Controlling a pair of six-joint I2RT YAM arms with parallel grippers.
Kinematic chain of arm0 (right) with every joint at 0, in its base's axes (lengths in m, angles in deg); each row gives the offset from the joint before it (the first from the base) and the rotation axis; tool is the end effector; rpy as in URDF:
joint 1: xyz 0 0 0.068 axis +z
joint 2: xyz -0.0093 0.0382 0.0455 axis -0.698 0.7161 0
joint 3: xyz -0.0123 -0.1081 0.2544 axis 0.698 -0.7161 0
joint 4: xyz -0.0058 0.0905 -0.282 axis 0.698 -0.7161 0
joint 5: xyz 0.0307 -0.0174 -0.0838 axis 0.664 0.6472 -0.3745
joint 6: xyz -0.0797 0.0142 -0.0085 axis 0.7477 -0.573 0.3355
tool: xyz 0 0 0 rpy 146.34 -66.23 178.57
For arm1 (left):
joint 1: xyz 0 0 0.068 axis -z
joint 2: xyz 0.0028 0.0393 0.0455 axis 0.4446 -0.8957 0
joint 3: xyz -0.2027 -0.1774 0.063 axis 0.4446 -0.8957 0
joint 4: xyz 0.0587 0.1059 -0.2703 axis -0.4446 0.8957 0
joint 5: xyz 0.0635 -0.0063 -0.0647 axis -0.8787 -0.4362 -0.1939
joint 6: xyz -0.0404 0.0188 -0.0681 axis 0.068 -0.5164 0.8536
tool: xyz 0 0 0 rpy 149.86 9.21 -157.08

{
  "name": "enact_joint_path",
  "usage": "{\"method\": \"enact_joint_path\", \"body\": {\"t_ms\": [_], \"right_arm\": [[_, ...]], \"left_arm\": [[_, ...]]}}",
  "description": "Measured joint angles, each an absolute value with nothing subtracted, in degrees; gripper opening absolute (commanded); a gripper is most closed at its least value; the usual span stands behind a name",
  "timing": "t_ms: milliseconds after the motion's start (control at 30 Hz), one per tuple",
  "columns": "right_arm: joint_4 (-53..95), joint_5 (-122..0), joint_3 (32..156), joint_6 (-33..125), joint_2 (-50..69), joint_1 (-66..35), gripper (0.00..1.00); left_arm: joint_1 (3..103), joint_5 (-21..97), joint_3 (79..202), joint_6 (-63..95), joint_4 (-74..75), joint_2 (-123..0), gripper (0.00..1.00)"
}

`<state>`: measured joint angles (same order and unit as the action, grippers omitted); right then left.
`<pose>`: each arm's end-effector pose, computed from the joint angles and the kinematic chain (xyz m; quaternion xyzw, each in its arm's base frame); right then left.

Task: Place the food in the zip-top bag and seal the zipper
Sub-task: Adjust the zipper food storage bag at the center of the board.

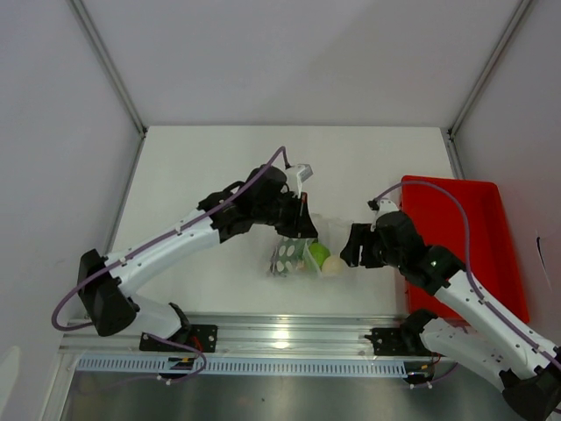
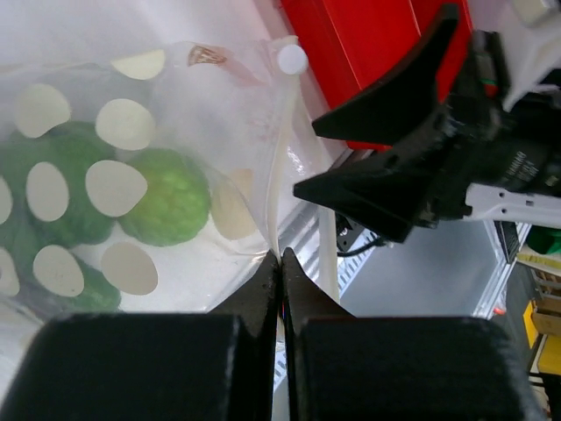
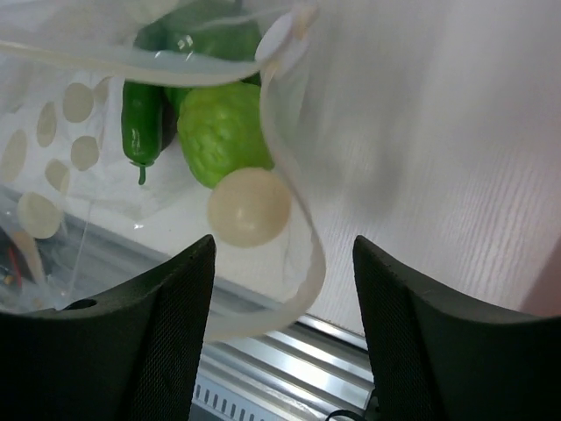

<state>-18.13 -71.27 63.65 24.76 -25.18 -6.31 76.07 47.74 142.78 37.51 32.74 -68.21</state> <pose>0.1811 0.1373 0.2657 -0.0694 0.9082 0.2082 0.3564 0.2301 -0.3051 0.3180 0.1938 0.8650 -0.3986 0.2353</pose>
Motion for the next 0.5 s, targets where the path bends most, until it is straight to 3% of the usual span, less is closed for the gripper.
{"method": "enact_joint_path", "body": {"t_ms": [133, 233, 267, 367, 500], "right_arm": [[-17.37, -69.04, 62.31, 23.93, -24.48, -6.31, 0.65], [-17.08, -68.71, 62.14, 22.82, -22.69, -6.29, 0.50], [-16.69, -68.12, 61.79, 22.34, -22.16, -6.18, 0.34], [-15.47, -65.69, 60.28, 20.72, -21.77, -5.11, 0.14], [-14.48, -63.38, 60.00, 18.49, -22.60, 0.05, 0.04]], "left_arm": [[77.34, 47.15, 140.33, 38.52, 32.63, -64.50, 0.01], [78.04, 46.63, 139.33, 38.63, 32.69, -63.05, 0.01], [78.17, 46.45, 138.95, 38.65, 32.67, -62.62, 0.01], [78.36, 46.21, 138.06, 38.65, 32.93, -61.55, 0.01], [78.36, 46.23, 137.88, 38.50, 33.18, -61.22, 0.01]]}}
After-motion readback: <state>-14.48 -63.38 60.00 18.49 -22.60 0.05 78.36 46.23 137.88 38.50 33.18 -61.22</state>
